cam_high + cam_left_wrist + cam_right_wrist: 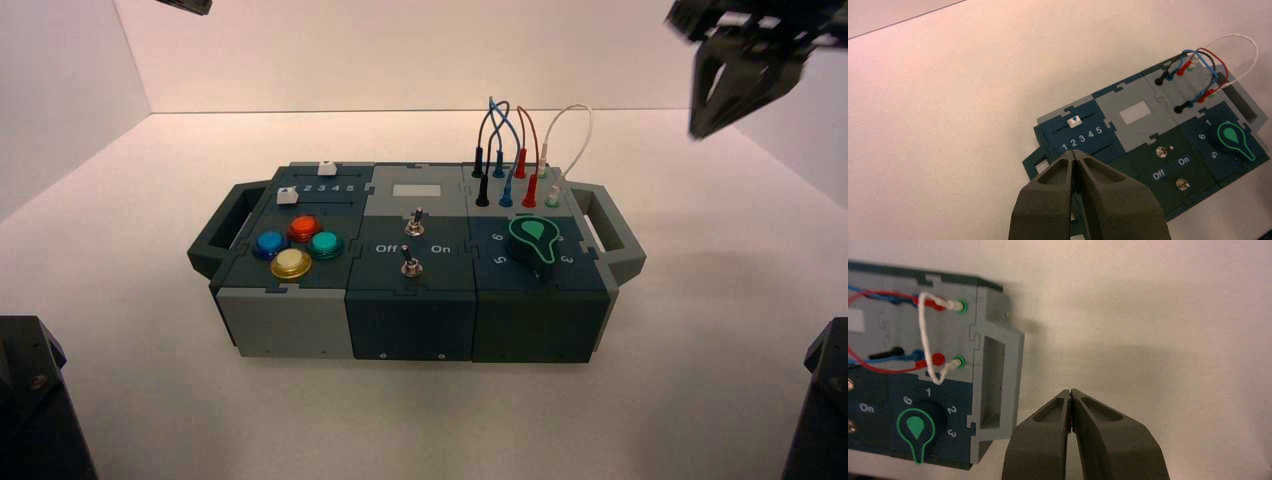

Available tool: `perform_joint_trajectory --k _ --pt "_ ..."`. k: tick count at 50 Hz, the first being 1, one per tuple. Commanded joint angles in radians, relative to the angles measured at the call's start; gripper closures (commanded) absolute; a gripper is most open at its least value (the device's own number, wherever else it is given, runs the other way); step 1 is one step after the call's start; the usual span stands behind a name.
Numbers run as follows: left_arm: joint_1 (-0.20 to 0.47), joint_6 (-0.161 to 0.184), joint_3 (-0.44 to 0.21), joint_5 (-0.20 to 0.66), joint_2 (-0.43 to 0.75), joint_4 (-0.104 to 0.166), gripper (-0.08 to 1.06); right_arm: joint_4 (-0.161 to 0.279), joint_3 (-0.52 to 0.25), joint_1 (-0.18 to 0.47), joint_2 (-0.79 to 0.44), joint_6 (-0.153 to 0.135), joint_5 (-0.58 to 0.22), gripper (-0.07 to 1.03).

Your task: Move the box to the left.

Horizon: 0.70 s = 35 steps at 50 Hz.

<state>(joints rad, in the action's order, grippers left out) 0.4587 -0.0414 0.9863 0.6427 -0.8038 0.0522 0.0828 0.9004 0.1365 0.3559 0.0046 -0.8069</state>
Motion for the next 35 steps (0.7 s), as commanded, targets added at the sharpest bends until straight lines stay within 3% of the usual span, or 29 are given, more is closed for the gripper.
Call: perform_joint_trajectory --k 1,12,35 --pt "0.005 -0.006 -0.035 0.000 -0.014 -0.006 1.01 0.017 -0.051 0.044 -0.091 0.002 0.003 0.98" --pt "0.005 -0.008 -0.034 0.011 -0.017 -0.005 1.01 0.037 -0.120 0.097 -0.265 0.002 -0.020 0.98" --pt "0.055 -0.008 -0.041 0.044 0.038 -0.002 1.01 0.052 -0.107 0.106 -0.403 0.003 0.003 0.98"
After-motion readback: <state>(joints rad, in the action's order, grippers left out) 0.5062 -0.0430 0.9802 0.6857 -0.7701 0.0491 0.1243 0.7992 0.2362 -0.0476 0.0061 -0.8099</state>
